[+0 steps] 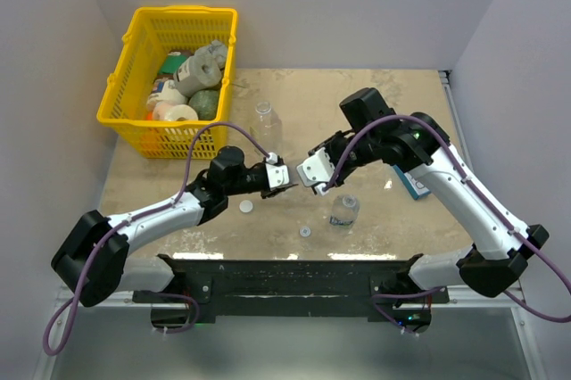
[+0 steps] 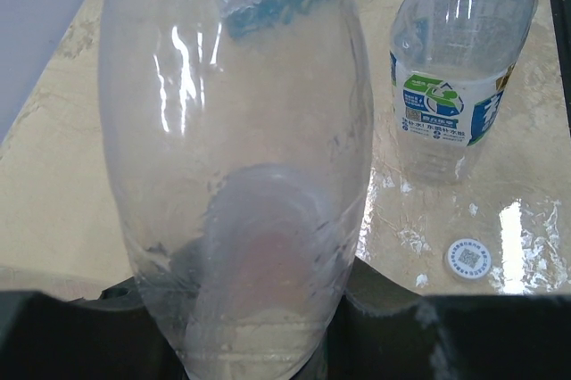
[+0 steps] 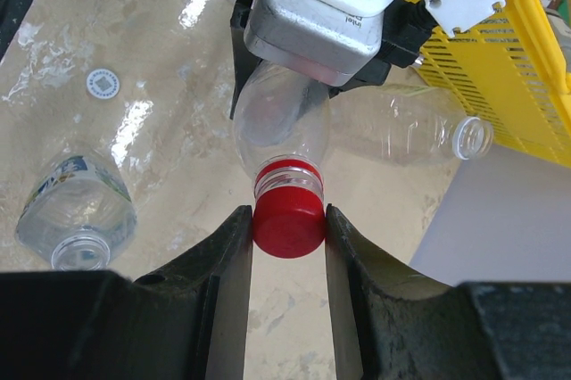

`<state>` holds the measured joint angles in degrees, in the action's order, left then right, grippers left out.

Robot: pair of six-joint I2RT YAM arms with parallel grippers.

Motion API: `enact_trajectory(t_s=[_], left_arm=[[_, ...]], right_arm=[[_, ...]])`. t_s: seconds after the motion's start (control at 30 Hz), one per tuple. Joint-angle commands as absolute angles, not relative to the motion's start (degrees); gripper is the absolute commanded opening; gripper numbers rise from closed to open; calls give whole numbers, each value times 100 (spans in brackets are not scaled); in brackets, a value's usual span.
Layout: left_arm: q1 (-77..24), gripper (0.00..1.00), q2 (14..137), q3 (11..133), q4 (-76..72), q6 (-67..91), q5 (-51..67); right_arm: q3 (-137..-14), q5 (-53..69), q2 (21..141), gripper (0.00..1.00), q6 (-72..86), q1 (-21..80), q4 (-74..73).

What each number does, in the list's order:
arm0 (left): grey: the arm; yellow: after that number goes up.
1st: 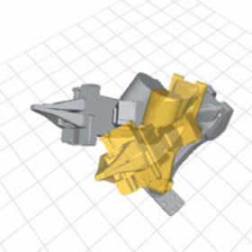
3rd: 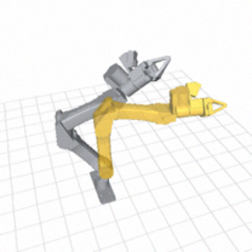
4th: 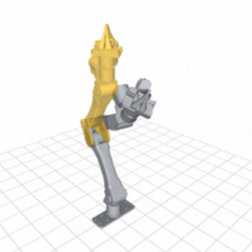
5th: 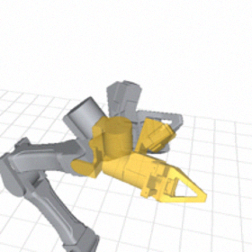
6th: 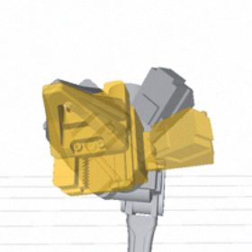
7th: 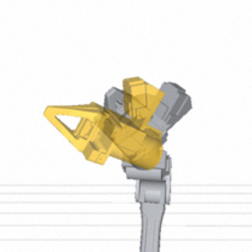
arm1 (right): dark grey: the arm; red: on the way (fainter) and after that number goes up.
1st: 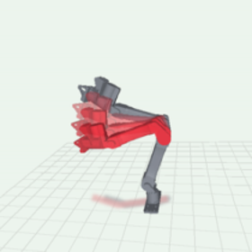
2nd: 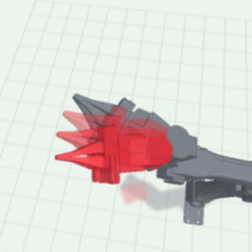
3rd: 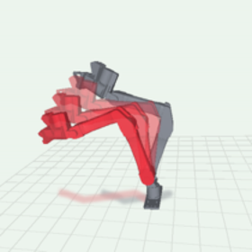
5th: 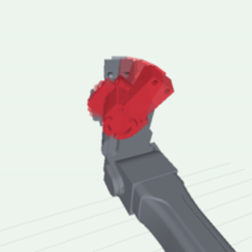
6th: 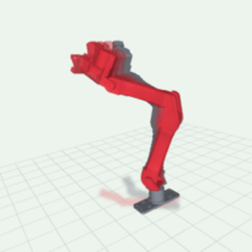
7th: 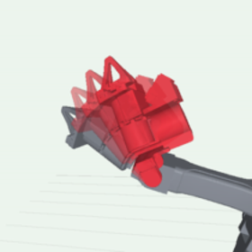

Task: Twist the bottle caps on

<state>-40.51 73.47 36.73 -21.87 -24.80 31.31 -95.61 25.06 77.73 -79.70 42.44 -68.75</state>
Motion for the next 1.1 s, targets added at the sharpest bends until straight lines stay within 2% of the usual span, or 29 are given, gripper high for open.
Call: enact_trajectory(t_s=[0.0, 0.33, 0.5, 0.6, 1.07], left_arm=[[-4078, 0, 7180, 3770, -2848, -2654, 3366], [-4087, 0, 7216, 3876, -2637, -3067, 3296], [-4087, 0, 7268, 3911, -2663, -3059, 3261], [-4078, 0, 7286, 3911, -2733, -2910, 3217], [-4034, 0, 7409, 3929, -3076, -2057, 2936]], right_arm=[[-9711, 2593, 7901, 0, -7805, 4271, -6829], [-10072, 2637, 8209, 0, -7954, 4272, -7277], [-9959, 2523, 8157, 0, -7893, 4271, -6980], [-9782, 2426, 8068, 0, -7936, 4272, -6750], [-9993, 2751, 8244, 0, -8130, 4271, -7584]])
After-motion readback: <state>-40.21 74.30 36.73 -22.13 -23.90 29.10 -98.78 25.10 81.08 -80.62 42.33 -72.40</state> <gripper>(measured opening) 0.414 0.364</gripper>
